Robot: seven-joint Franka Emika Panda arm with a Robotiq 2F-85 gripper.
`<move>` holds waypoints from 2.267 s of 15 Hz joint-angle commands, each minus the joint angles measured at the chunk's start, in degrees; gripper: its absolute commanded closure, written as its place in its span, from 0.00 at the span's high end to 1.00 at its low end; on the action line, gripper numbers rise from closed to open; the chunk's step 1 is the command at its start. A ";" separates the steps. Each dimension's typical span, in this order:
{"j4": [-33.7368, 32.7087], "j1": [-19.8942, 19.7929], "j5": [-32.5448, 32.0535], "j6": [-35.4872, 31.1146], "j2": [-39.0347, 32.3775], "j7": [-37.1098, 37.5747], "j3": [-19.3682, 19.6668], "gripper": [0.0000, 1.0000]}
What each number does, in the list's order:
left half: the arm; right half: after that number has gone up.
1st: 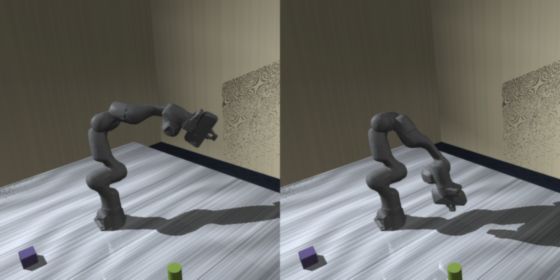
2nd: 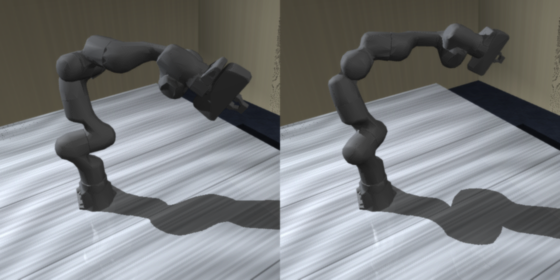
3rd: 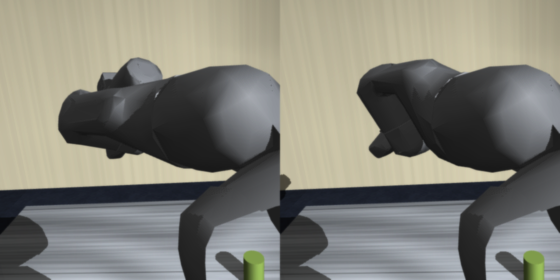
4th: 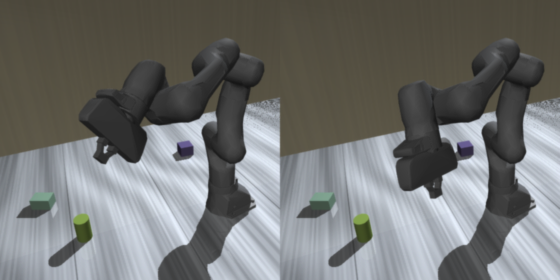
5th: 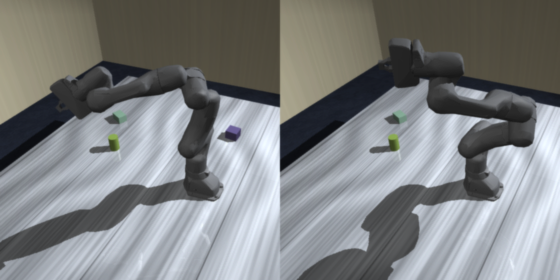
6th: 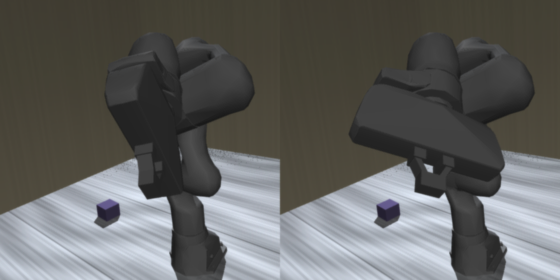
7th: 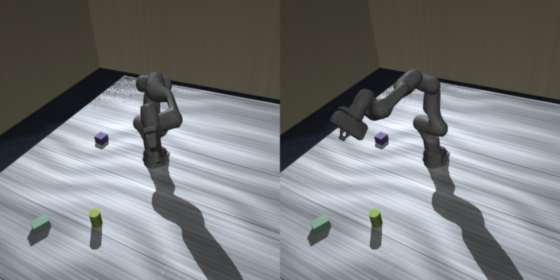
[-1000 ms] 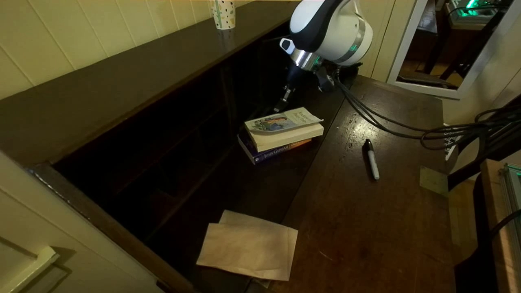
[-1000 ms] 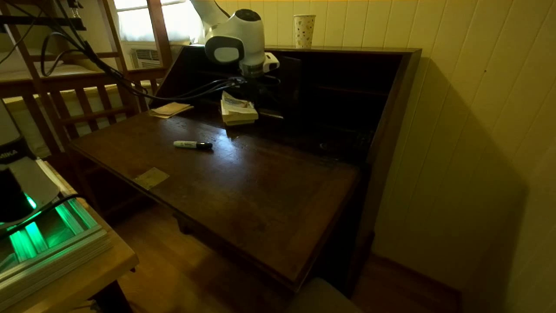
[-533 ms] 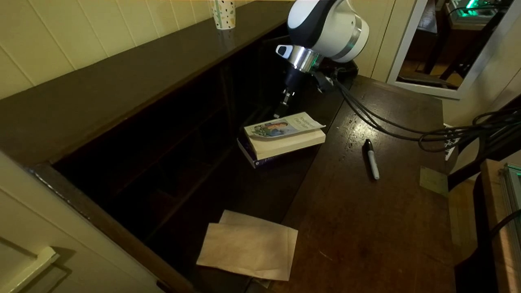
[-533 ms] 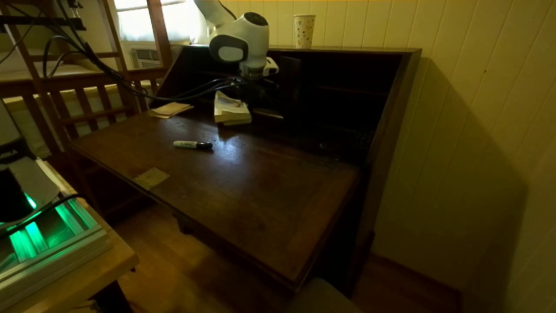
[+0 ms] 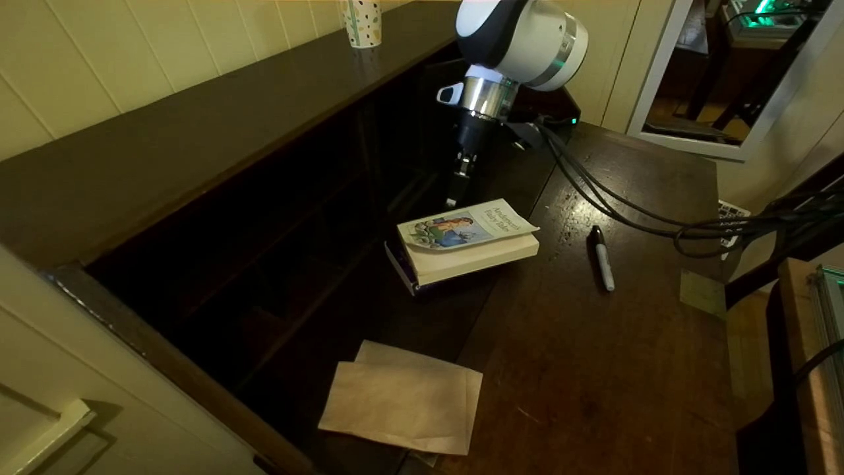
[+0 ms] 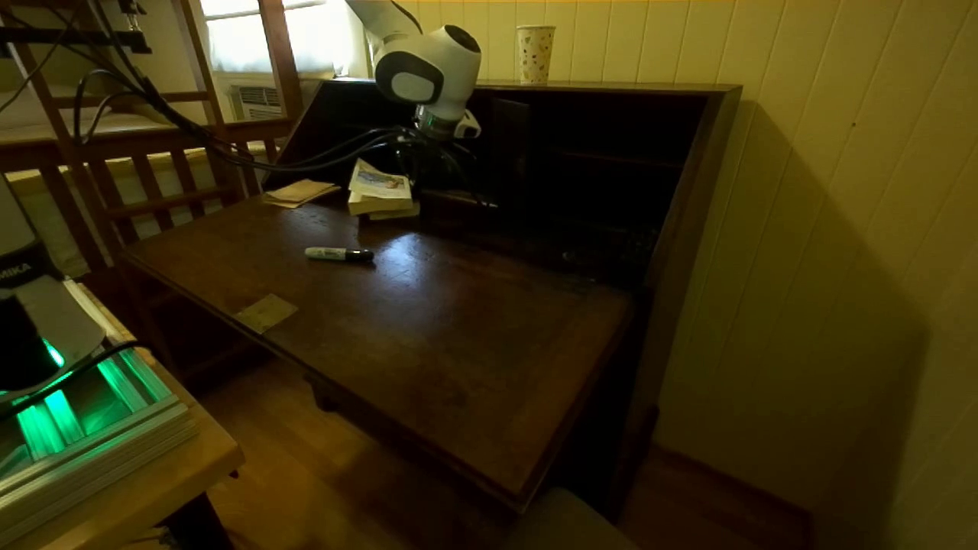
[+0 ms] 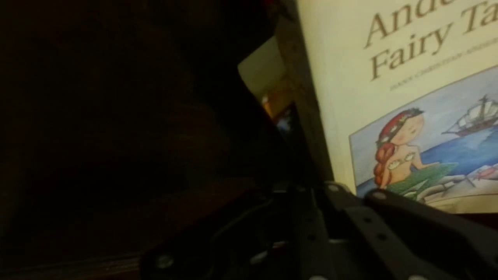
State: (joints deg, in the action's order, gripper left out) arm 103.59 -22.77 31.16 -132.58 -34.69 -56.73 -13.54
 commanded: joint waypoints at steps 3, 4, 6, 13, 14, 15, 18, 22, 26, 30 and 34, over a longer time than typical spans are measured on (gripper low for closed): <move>-3.23 4.48 0.12 4.74 -1.52 6.08 3.36 0.00; -3.44 4.85 0.17 5.00 -1.65 6.67 3.51 0.00; -3.96 5.44 0.27 5.43 -1.90 7.75 3.53 0.00; -3.71 6.43 0.27 8.84 -1.49 12.61 3.85 0.00; -3.41 6.44 0.43 9.84 -1.18 13.55 3.90 0.00; -3.21 6.77 0.02 10.48 -0.98 14.80 4.28 0.00; -3.02 7.02 0.01 11.25 -0.82 17.18 4.89 0.00; -2.13 6.44 1.54 7.08 1.59 16.60 4.83 0.00; -0.52 6.28 1.20 4.94 6.66 16.44 5.19 0.00; 2.11 7.18 -0.24 5.03 13.84 17.83 7.19 0.00; 4.05 9.14 -4.55 1.76 20.20 21.50 10.85 0.40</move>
State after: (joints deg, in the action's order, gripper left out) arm 103.61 -15.72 29.89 -127.91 -20.29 -38.52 -5.52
